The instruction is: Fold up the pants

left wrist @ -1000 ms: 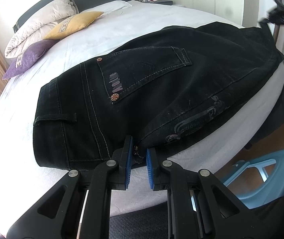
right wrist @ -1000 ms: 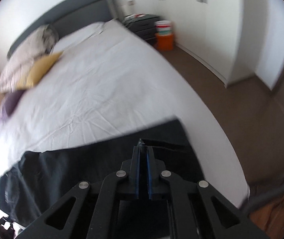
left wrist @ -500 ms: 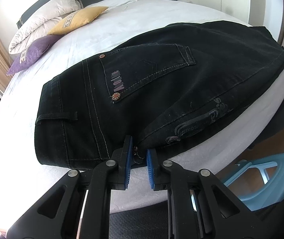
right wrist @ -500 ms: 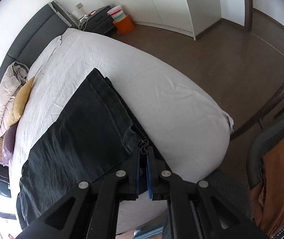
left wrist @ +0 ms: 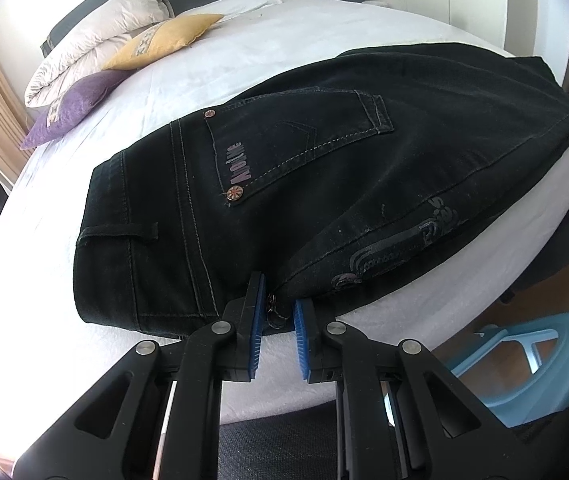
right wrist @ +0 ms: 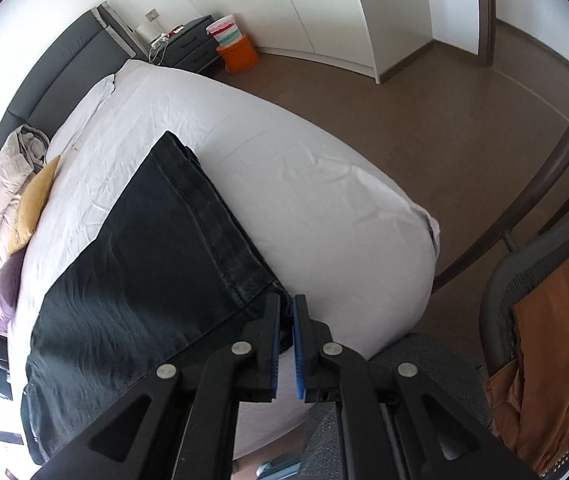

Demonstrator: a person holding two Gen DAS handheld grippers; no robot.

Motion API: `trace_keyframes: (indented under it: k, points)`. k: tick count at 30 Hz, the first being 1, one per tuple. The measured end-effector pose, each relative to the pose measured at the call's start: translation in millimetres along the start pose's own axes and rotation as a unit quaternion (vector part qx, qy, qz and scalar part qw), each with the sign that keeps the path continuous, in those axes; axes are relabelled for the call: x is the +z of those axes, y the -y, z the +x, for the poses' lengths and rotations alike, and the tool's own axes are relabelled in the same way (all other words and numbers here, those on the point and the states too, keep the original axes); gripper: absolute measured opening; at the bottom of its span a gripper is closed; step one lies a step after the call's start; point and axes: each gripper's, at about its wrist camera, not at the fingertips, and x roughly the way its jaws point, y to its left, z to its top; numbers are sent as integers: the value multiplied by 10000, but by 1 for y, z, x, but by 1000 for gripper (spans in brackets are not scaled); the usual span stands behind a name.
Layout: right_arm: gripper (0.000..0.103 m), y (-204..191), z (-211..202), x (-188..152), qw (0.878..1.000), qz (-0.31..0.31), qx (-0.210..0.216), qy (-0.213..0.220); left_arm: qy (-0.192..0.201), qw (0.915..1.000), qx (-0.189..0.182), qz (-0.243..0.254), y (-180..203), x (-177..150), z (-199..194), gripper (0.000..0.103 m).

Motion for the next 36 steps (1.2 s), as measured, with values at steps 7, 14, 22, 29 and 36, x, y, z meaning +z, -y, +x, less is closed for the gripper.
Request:
trace_keyframes:
  k: [7, 14, 22, 29, 36]
  points:
    - [7, 19, -28, 11, 9982, 174, -564, 137, 56, 9994, -226, -246, -11, -3, -18, 41]
    - [12, -76, -71, 15, 9870, -1195, 928, 547, 576, 9959, -358, -591, -22, 8, -66, 79]
    - [21, -181, 9, -42, 9502, -1898, 2331, -826, 1131, 9803, -908, -1342, -20, 79, -32, 83]
    - [0, -102, 38, -41, 9735, -1114, 1530, -1286, 140, 9873, -683, -1429, -35, 37, 22, 84]
    - [29, -135, -5, -40, 9663, -1985, 1331, -954, 561, 9787, -650, -1865, -75, 15, -34, 84]
